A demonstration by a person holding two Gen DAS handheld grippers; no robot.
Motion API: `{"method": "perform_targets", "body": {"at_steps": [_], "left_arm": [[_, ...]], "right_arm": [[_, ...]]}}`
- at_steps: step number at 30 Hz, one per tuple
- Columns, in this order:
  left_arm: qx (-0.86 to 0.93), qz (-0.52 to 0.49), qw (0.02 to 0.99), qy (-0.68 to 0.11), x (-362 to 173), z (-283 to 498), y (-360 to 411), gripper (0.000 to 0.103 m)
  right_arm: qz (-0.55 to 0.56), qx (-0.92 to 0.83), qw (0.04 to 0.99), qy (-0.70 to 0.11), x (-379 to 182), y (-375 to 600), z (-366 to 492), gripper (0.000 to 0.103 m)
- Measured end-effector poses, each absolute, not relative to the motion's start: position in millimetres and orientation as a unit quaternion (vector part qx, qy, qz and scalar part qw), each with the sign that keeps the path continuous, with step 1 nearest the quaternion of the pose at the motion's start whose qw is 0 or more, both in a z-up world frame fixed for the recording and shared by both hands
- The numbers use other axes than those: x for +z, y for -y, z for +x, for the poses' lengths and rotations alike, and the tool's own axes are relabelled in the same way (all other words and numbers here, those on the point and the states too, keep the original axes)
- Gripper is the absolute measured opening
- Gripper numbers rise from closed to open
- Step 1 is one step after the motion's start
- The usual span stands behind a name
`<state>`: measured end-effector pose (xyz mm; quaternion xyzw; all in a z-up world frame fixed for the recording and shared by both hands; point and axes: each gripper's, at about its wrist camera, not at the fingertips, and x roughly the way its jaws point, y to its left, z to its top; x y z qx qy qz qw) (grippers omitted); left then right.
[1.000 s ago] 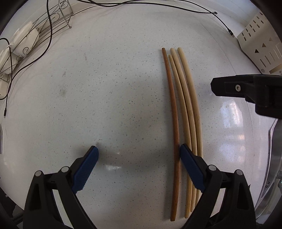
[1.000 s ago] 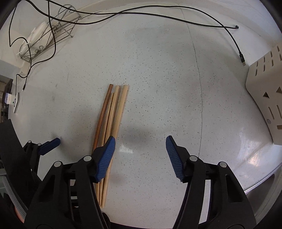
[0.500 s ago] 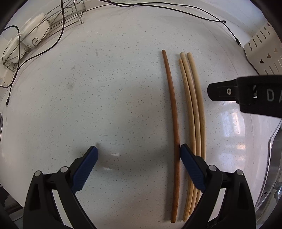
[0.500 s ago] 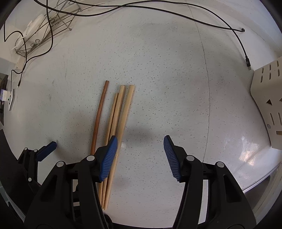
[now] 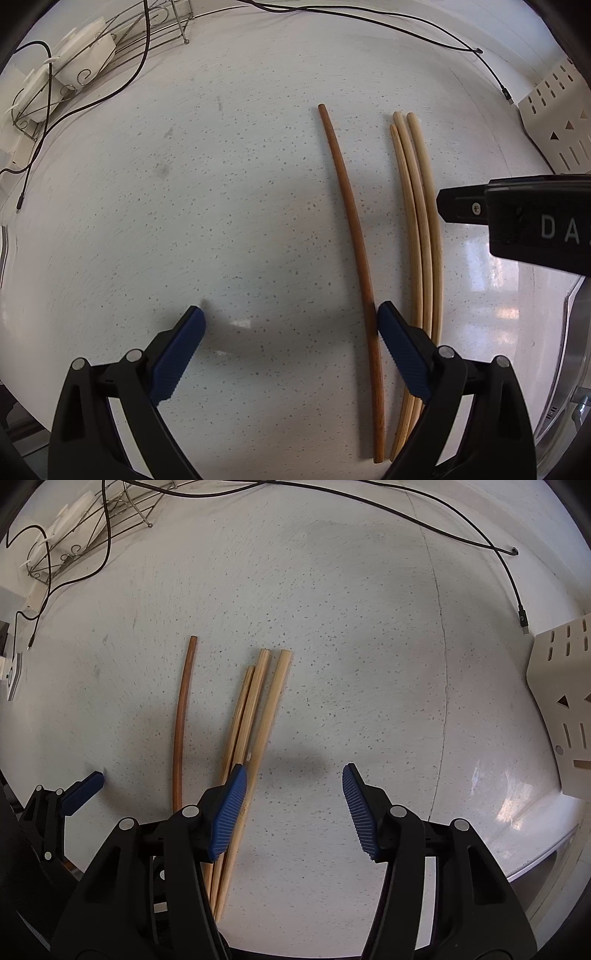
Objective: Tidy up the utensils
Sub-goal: 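Lower both open tools toward the remaining chopsticks on the counter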
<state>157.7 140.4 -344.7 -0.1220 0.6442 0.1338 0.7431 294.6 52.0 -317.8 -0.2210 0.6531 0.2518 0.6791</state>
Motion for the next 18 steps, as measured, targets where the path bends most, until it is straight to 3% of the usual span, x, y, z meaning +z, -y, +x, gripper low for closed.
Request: {"method": "perform_targets", "body": {"at_steps": [18], "left_arm": [[0.135,-0.121,0.741,-0.646,-340.8,155.7,-147.7,0.096]], "right_arm": [[-0.236,0.235,0.673,-0.66,-336.3,-59.4,279.2,0.051]]}}
